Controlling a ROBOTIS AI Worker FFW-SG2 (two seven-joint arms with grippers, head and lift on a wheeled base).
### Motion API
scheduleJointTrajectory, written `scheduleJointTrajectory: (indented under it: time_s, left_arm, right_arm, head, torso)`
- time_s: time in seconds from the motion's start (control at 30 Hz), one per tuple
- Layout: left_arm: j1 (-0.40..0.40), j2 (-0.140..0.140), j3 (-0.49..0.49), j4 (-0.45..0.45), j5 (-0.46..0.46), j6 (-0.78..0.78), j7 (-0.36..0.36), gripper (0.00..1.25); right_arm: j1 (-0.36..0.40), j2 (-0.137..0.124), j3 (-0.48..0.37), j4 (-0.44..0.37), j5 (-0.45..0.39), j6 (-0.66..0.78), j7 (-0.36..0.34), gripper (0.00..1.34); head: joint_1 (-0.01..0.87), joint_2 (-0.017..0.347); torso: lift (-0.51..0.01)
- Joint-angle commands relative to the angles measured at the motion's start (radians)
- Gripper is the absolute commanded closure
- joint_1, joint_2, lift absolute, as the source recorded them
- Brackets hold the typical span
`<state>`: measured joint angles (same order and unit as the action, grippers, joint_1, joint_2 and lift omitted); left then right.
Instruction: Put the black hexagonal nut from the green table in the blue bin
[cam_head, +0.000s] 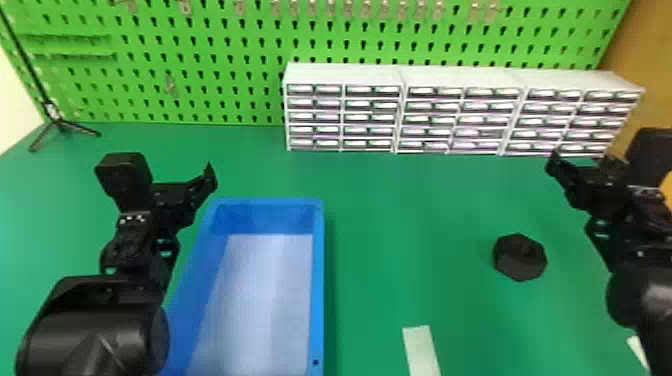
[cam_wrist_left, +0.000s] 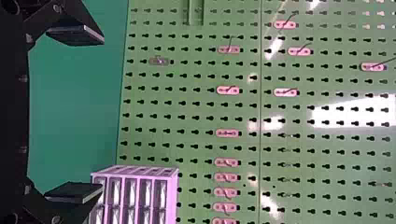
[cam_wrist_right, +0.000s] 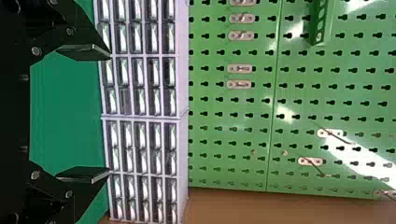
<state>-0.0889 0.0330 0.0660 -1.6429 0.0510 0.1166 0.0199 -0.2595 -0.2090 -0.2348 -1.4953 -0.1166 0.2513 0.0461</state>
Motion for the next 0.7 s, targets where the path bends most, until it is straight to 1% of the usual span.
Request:
scheduleJointTrajectory:
  time_s: [0.0, 0.3, 0.5, 0.67]
  left_arm:
    - [0.001, 0.001, 0.001, 0.0, 0.0, 0.0, 0.0, 0.17]
    - [0.003, 0.001, 0.003, -0.002, 0.0, 0.0, 0.0, 0.17]
    - [0.005, 0.001, 0.006, -0.003, 0.0, 0.002, 0.0, 0.17]
    - [0.003, 0.001, 0.006, -0.003, -0.002, 0.002, 0.0, 0.17]
  right_arm:
    - [0.011, -0.003, -0.006, -0.014, -0.005, 0.025, 0.006, 0.4]
    - [0.048, -0.003, -0.038, -0.068, -0.008, 0.117, 0.055, 0.4]
    - [0.075, -0.003, -0.052, -0.085, -0.005, 0.187, 0.106, 0.4]
    - [0.102, -0.004, -0.07, -0.117, -0.002, 0.249, 0.144, 0.4]
  head:
    - [0.683, 0.028]
    - [0.683, 0.028]
    - [0.683, 0.028]
    - [0.683, 0.028]
  torso:
    - [-0.096]
    - [-0.096]
    - [-0.096]
    - [-0.096]
